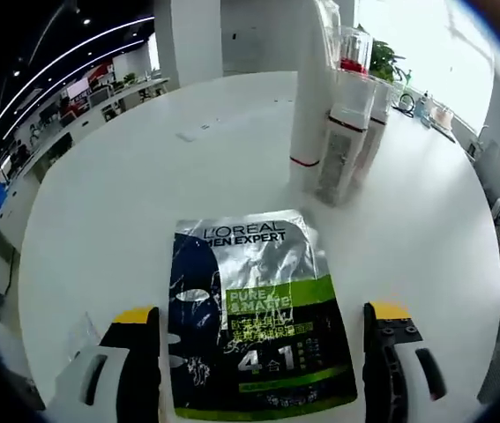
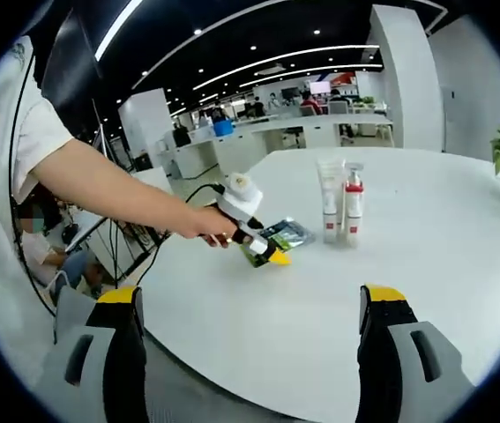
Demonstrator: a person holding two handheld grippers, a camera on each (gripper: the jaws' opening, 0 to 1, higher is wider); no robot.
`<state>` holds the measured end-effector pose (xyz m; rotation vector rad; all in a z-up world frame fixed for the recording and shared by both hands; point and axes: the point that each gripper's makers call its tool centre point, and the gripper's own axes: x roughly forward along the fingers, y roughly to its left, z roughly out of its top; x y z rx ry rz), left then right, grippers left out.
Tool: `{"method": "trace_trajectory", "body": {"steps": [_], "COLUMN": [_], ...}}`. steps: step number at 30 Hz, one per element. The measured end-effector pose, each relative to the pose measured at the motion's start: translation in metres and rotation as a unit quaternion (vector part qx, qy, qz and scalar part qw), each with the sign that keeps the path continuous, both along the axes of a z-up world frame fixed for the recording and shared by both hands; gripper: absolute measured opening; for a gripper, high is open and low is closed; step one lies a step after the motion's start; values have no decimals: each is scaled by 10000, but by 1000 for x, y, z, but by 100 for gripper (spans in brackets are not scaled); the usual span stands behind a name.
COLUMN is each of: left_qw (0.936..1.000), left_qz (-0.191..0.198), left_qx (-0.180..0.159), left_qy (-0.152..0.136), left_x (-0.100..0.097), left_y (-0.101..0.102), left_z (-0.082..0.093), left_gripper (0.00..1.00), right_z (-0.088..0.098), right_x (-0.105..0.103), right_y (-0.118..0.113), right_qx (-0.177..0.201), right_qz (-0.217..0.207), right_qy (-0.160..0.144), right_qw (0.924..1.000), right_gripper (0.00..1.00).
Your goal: Arrange the skincare products in the storage area until every visible bottle or jar stands upright without overlapping.
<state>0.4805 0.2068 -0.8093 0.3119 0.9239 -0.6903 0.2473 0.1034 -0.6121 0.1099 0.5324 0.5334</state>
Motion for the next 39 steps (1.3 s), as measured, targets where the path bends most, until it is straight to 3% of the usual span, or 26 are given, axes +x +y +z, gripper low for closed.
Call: {"method": "trace_trajectory", "body": {"steps": [5,9,15,17,21,22,23,24,25,27,34,39], "left_qw": [10000,10000,10000,9999,9998,9995,9998,9999,10000,9998,9996,9991], "left_qz": [60,43,72,144,106,-57,30,-42,-16,126,-224,-46], "left_qx": [-13,-44,-46,-55,-61,-295,-189,-122,2,-127,105,-320], "left_qy": [-19,-32,-31,-45,-148,-125,-63,-92,-77,-64,124,263], "left_x": [-3,0,1,3,1,-3,-8,-10,-13,-14,-21,-32], "left_y": [1,0,1,3,2,-7,-2,-2,0,-1,5,7], "left_z": [3,6,5,7,8,11,13,14,13,12,16,36], "left_gripper": [95,80,78,68,61,57,50,30,28,24,10,8], "right_z": [-4,-5,-5,-7,-9,-10,-10,-11,-11,-9,-3,1], "right_x": [2,3,4,2,0,0,-1,-1,-1,-1,-4,-4], "right_y": [2,7,9,8,7,7,7,7,7,8,8,15], "right_qx": [0,16,18,9,-27,-44,-44,-41,-45,-56,-56,-17], "right_qz": [35,87,120,109,122,127,130,136,140,148,198,290], "right_qy": [47,70,83,116,142,150,164,180,173,153,85,10], "right_qw": [10000,9999,9999,9999,9998,9998,9998,9997,9997,9998,9998,9996], "right_gripper": [98,98,97,97,96,96,95,95,95,95,94,93]}}
